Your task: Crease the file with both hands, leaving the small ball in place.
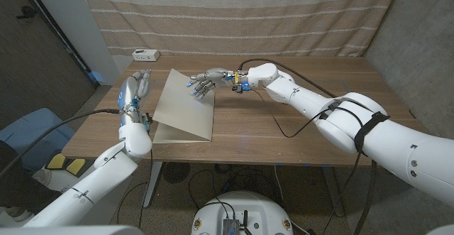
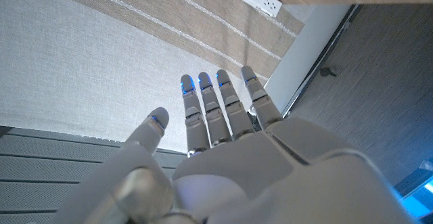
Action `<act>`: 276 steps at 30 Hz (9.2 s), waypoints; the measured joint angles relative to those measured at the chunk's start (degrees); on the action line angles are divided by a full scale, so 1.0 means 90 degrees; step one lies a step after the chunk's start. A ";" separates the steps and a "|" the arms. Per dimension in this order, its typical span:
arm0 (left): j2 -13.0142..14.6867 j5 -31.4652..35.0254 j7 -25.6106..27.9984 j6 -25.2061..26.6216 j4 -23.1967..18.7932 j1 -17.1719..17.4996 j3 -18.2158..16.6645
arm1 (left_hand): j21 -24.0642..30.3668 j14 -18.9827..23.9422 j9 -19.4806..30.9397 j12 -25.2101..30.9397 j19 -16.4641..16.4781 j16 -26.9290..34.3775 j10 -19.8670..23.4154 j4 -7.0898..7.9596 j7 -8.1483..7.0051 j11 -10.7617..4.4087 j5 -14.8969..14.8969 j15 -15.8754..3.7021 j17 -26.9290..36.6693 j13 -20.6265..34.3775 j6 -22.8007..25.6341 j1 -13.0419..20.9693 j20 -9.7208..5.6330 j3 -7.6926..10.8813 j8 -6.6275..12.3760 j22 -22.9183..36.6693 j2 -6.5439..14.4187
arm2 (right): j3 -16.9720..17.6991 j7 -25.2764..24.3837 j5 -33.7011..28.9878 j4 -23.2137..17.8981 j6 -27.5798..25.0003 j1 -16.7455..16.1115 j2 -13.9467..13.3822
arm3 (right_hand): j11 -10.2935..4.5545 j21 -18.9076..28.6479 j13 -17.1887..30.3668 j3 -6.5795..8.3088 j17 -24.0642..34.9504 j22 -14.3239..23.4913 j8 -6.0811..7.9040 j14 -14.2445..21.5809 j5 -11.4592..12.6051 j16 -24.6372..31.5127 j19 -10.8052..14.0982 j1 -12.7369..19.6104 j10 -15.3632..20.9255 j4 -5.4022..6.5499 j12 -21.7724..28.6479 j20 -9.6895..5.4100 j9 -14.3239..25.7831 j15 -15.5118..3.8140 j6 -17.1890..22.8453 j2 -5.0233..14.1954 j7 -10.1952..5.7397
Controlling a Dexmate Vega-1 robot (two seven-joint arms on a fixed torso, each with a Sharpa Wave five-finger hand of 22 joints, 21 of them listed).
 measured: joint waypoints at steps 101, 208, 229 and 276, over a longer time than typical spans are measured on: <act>0.0995 0.0104 -0.3685 0.2094 0.0514 -0.1759 0.2159 | -0.0051 0.0073 0.0058 -0.0203 -0.0048 -0.0145 0.0458 -0.0423 0.0060 -0.0094 0.0193 -0.0173 0.0016 0.0059 0.0711 0.0382 -0.0093 0.0247 -0.0209 -0.0019 0.0002 | -0.2380 -0.3272 -0.4262 -0.0613 -0.1170 0.0611 -0.0234 | -0.0398 -0.0721 -0.0022 0.1321 0.0253 0.0033 -0.0034 -0.0507 -0.0020 0.0259 -0.0122 0.0779 0.0261 -0.0639 0.0121 -0.0578 -0.0002 -0.0805 0.1275 0.0225 -0.0206; 0.0662 0.0325 -0.4003 0.2095 0.1010 -0.2529 0.2643 | -0.0051 0.0172 0.0056 -0.0334 -0.0070 -0.0194 0.0495 -0.0389 0.0061 0.0117 0.0494 -0.0142 -0.0011 0.0057 0.0845 0.0491 -0.0206 0.0621 -0.0308 -0.0018 0.0110 | -0.1491 -0.1534 -0.4598 -0.5219 -0.1829 -0.0976 -0.2253 | -0.0385 -0.0839 0.0020 0.1894 0.0638 0.0058 -0.0121 -0.0047 -0.0010 0.0584 0.0306 0.0885 0.0789 -0.0724 0.0100 -0.0623 0.0013 -0.0955 0.1795 0.0149 -0.0209; 0.0644 0.0341 -0.3988 0.2138 0.0948 -0.2522 0.2641 | -0.0050 0.0087 0.0055 -0.0360 -0.0070 -0.0220 0.0483 -0.0339 0.0070 0.0130 0.0521 -0.0152 -0.0029 0.0057 0.0804 0.0426 -0.0205 0.0620 -0.0333 -0.0017 0.0109 | -0.1597 -0.1489 -0.4845 -0.5110 -0.1748 -0.0952 -0.2158 | -0.0389 -0.0938 0.0015 0.1861 0.0701 0.0054 -0.0103 -0.0115 -0.0046 0.0584 0.0237 0.0886 0.0724 -0.0756 0.0056 -0.0624 0.0013 -0.0955 0.1830 0.0150 -0.0216; 0.0149 -0.1375 -0.3460 -0.1879 0.1653 -0.1802 0.1282 | -0.0280 -0.1721 -0.0018 -0.0616 -0.0712 -0.0268 -0.2031 -0.0300 -0.0940 0.0026 0.0247 -0.0093 0.0000 0.0041 -0.2503 0.0233 -0.0049 0.0026 -0.0524 -0.0002 -0.0084 | 0.0318 -0.4323 -0.2944 -0.4594 -0.1144 -0.2082 -0.2422 | -0.0582 -0.1214 0.0017 0.1608 0.0731 0.0060 -0.0245 -0.1074 -0.0070 0.0209 -0.0173 0.0801 -0.0653 -0.0900 -0.0173 -0.0737 0.0012 -0.0882 0.0564 0.0065 -0.0456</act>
